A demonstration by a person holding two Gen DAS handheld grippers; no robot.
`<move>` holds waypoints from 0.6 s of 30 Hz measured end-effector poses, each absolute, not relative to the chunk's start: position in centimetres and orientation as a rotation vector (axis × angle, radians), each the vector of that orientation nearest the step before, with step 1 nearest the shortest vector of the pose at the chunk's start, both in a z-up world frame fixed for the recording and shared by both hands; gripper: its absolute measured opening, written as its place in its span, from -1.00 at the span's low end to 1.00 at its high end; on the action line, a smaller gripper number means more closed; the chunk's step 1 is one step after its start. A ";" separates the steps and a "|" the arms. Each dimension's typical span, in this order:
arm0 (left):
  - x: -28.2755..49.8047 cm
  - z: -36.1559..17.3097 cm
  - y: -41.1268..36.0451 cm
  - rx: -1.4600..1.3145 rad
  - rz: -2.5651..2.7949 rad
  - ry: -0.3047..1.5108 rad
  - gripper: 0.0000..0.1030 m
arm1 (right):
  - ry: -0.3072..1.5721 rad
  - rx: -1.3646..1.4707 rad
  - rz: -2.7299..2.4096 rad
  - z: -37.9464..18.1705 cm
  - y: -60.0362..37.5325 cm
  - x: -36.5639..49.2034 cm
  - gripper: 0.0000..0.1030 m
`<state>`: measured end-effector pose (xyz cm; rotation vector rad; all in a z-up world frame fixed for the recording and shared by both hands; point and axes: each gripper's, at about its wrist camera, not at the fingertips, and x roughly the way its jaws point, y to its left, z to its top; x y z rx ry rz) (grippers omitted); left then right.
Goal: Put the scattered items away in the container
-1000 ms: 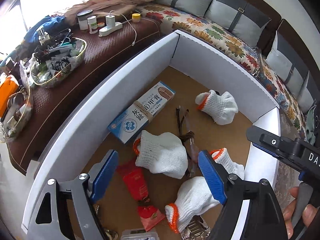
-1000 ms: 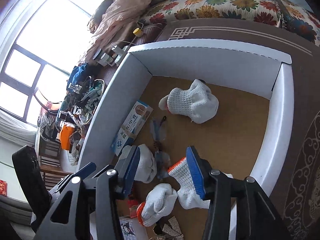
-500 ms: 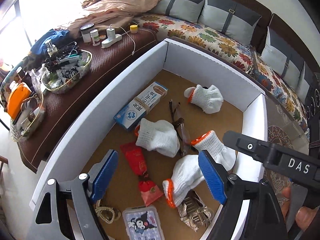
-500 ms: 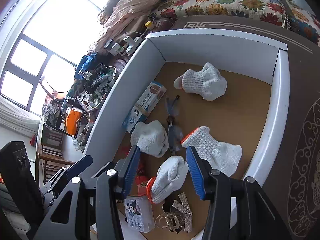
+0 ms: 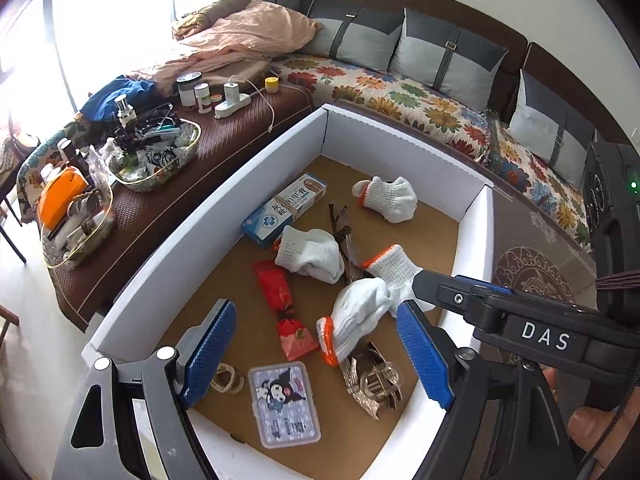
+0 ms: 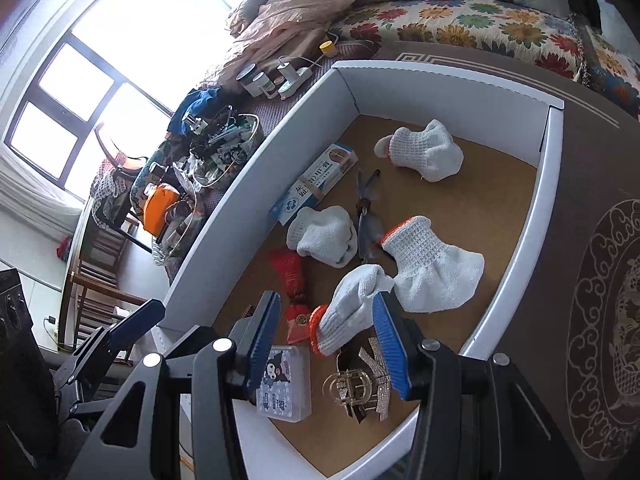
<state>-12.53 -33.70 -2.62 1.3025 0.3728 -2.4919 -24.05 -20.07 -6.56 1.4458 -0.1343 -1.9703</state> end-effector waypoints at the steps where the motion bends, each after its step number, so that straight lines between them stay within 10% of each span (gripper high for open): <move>1: -12.1 -2.4 -33.5 1.294 -2.492 0.372 0.59 | -0.133 1.439 -1.973 -6.2 -19.9 -23.6 -0.04; 18: -3.6 1.8 -30.6 1.155 -2.443 0.349 0.61 | 0.040 1.297 -2.079 -0.8 -17.3 -15.4 -0.04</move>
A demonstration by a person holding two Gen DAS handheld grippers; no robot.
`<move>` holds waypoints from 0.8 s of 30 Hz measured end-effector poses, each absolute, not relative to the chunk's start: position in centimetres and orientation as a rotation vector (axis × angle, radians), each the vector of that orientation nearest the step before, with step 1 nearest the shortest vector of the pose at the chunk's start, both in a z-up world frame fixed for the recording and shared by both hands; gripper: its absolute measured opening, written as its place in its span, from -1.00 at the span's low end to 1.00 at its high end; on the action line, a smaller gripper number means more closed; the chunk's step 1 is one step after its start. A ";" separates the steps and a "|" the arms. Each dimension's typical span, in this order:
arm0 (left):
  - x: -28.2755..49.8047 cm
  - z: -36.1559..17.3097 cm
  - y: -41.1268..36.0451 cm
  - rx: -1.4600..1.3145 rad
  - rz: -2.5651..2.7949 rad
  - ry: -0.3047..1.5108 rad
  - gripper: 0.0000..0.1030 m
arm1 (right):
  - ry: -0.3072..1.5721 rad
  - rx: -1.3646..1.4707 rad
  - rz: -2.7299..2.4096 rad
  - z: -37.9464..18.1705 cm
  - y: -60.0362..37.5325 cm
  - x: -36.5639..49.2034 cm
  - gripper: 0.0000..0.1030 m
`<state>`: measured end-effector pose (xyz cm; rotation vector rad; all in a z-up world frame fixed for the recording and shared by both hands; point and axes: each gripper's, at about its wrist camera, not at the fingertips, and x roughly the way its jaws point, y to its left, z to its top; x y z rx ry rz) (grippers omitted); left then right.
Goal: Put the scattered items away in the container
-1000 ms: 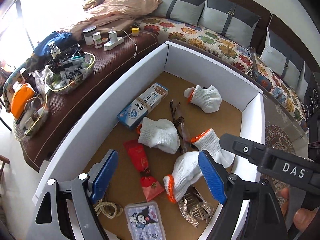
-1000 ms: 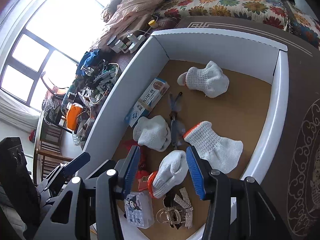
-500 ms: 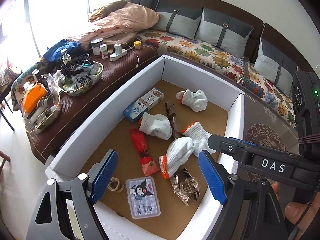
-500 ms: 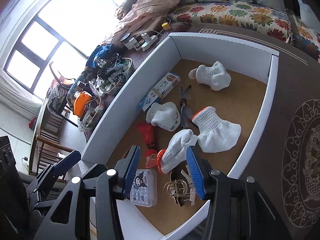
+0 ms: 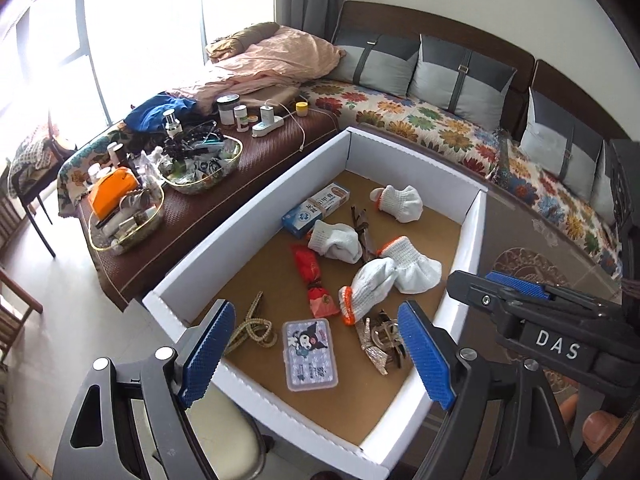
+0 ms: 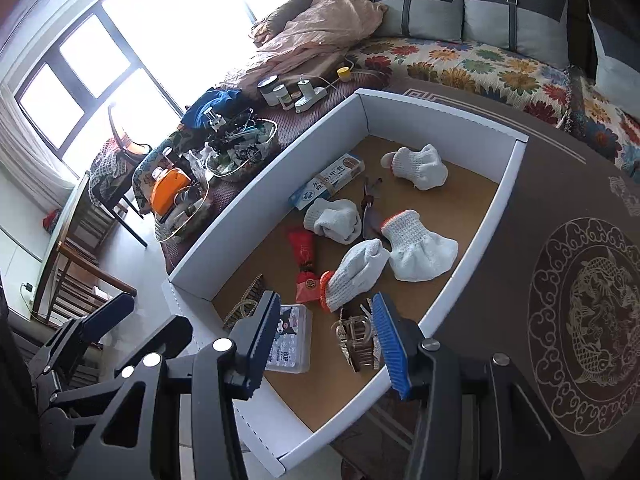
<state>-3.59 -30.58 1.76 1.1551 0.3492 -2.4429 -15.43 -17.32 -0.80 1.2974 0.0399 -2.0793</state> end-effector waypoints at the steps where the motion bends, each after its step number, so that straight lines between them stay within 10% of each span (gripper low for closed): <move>1: -3.0 2.1 -30.5 1.142 -2.438 0.369 0.61 | 0.056 1.290 -2.088 -0.5 -17.1 -15.0 -0.04; 24: 5.2 12.5 -25.5 0.955 -2.371 0.345 1.00 | 0.251 1.066 -2.180 10.1 -13.2 -5.8 -0.04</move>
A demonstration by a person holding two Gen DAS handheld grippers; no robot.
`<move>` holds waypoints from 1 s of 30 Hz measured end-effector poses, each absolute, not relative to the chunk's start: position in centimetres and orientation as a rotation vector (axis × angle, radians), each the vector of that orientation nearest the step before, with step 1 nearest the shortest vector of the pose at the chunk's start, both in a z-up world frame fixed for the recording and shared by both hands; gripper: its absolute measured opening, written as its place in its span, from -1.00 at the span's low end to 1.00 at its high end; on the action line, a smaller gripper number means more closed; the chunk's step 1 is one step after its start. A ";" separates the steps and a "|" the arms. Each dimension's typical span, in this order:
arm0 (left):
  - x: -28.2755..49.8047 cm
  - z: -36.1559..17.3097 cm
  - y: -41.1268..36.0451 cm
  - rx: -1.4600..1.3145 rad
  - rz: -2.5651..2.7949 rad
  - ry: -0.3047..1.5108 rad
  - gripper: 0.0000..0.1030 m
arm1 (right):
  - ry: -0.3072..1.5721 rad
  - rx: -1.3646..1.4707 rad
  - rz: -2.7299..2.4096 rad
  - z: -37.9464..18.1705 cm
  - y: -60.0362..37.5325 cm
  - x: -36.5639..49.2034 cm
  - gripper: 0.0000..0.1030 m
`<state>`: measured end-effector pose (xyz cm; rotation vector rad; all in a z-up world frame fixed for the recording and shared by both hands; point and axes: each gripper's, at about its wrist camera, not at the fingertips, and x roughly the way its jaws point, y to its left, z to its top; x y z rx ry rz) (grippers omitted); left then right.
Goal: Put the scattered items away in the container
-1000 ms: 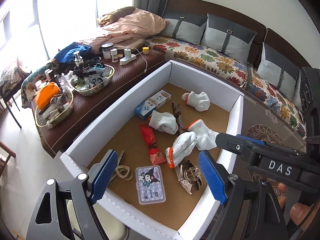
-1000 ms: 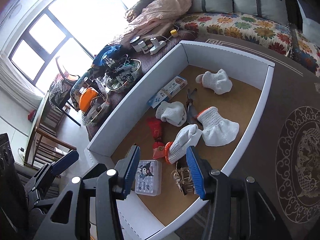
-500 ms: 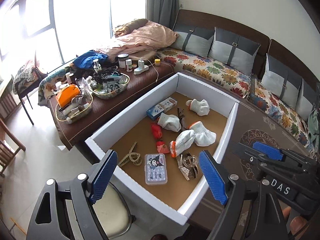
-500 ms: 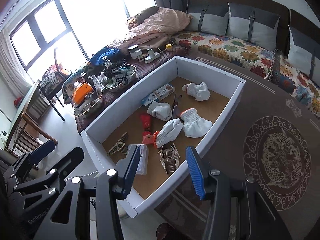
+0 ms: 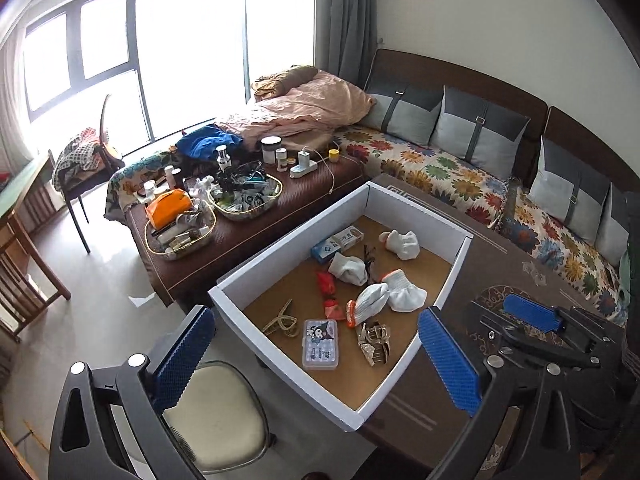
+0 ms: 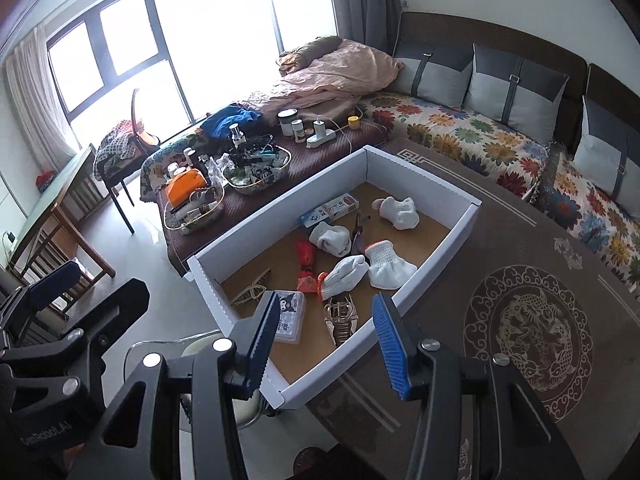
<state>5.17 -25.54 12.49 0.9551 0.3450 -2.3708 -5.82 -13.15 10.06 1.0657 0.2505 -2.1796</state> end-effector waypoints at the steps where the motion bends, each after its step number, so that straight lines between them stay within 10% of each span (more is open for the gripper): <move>1: 5.0 12.7 -25.6 0.955 -2.365 0.353 1.00 | 0.262 1.062 -2.174 10.4 -13.3 -6.0 -0.04; 30: 3.9 13.7 -27.5 0.974 -2.292 0.481 1.00 | 0.370 1.047 -2.117 11.3 -15.8 -7.7 -0.04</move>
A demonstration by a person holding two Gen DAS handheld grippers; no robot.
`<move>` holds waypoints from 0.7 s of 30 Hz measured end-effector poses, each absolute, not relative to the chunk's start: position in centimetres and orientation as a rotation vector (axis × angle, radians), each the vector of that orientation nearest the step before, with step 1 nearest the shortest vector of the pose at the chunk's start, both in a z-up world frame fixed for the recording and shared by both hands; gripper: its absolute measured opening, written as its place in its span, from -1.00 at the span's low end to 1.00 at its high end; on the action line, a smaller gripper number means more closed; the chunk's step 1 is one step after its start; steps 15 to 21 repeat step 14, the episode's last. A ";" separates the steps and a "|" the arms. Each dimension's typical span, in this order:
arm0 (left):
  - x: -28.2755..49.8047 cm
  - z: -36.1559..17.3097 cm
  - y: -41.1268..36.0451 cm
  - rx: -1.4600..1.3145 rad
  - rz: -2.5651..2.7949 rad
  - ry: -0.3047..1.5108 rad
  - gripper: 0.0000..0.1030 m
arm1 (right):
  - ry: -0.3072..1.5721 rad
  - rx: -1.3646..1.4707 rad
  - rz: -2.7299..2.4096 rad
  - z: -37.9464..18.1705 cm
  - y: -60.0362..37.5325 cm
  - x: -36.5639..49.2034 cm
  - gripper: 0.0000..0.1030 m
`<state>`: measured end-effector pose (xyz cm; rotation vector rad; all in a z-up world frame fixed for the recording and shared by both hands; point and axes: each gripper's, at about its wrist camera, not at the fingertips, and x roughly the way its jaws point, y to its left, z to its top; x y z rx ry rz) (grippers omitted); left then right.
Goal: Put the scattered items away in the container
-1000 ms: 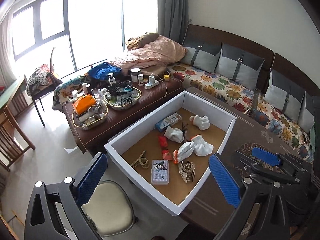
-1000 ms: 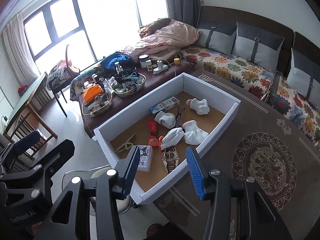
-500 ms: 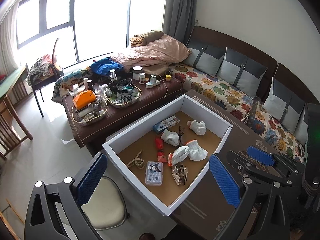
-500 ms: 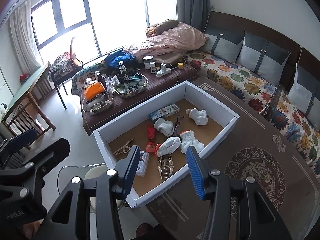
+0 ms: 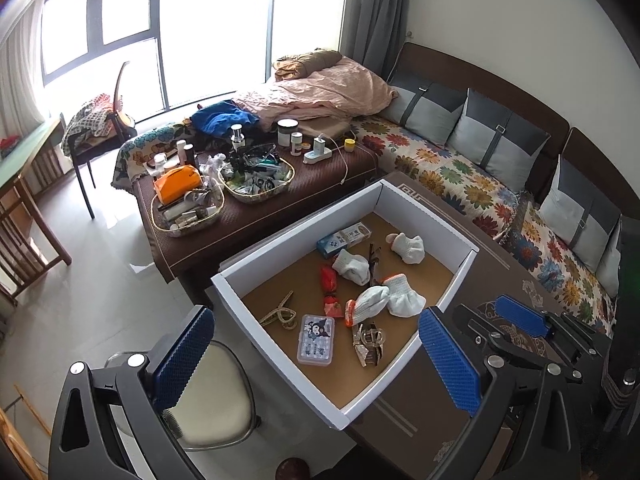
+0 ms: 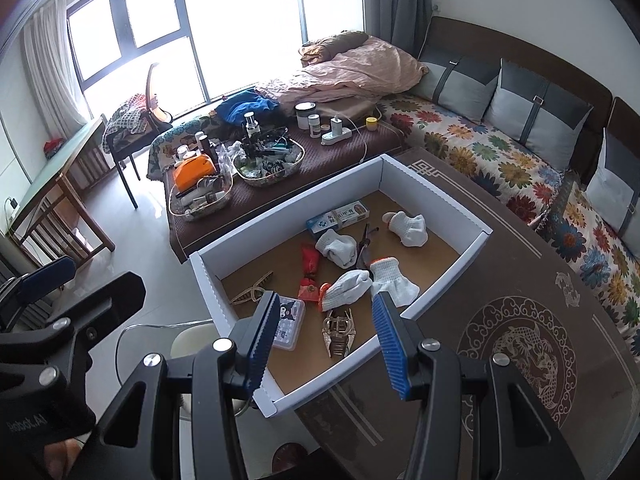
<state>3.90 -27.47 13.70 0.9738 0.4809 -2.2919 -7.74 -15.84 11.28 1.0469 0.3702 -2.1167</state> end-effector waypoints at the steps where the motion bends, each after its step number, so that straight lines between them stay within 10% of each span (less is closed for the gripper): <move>1: 4.0 13.8 -27.6 0.961 -2.295 0.491 1.00 | 0.371 1.049 -2.117 11.2 -15.8 -7.8 -0.04; 21: 4.1 14.4 -27.8 0.920 -2.379 0.512 1.00 | 0.376 1.061 -2.115 10.4 -16.1 -8.0 -0.04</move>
